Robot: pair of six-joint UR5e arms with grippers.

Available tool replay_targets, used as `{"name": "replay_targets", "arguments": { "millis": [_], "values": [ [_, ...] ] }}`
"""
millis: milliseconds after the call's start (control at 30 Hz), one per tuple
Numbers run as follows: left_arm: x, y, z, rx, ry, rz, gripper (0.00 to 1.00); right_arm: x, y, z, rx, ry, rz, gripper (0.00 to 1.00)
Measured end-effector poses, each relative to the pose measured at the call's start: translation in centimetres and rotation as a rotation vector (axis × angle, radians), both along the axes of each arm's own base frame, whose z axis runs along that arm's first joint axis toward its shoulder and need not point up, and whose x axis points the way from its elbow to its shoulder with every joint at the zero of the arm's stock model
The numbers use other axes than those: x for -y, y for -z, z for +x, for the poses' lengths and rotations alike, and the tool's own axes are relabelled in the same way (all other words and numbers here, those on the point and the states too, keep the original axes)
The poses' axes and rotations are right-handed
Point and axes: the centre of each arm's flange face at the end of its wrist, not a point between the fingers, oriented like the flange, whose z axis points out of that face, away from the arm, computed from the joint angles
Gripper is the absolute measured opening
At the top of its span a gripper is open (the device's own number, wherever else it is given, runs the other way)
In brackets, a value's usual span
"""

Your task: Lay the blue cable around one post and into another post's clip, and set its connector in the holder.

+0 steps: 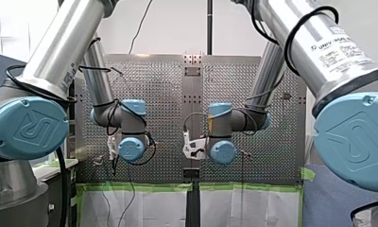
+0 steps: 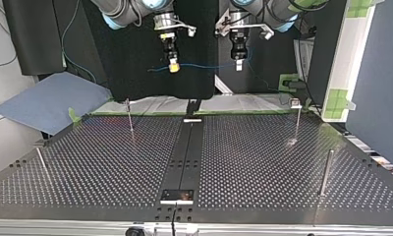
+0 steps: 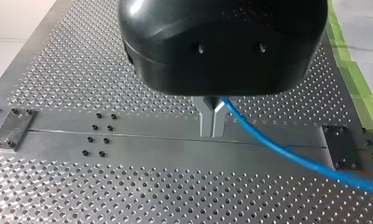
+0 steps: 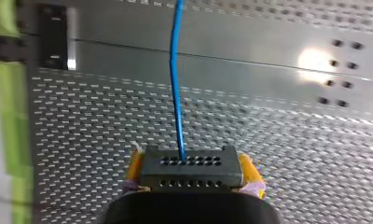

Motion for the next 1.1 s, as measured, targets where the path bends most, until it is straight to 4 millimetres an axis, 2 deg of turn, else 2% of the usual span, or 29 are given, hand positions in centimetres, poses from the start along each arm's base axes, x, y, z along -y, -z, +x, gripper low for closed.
{"name": "replay_targets", "arguments": {
  "millis": [200,1100],
  "values": [
    [0.0,0.0,0.0,0.0,0.0,0.0,0.0,-0.19,0.94,-0.17,-0.016,-0.001,0.015,0.0],
    [-0.32,0.74,-0.32,-0.037,-0.024,0.088,0.0,-0.22,1.01,-0.18,-0.017,-0.001,0.017,0.0]
  ]
}}
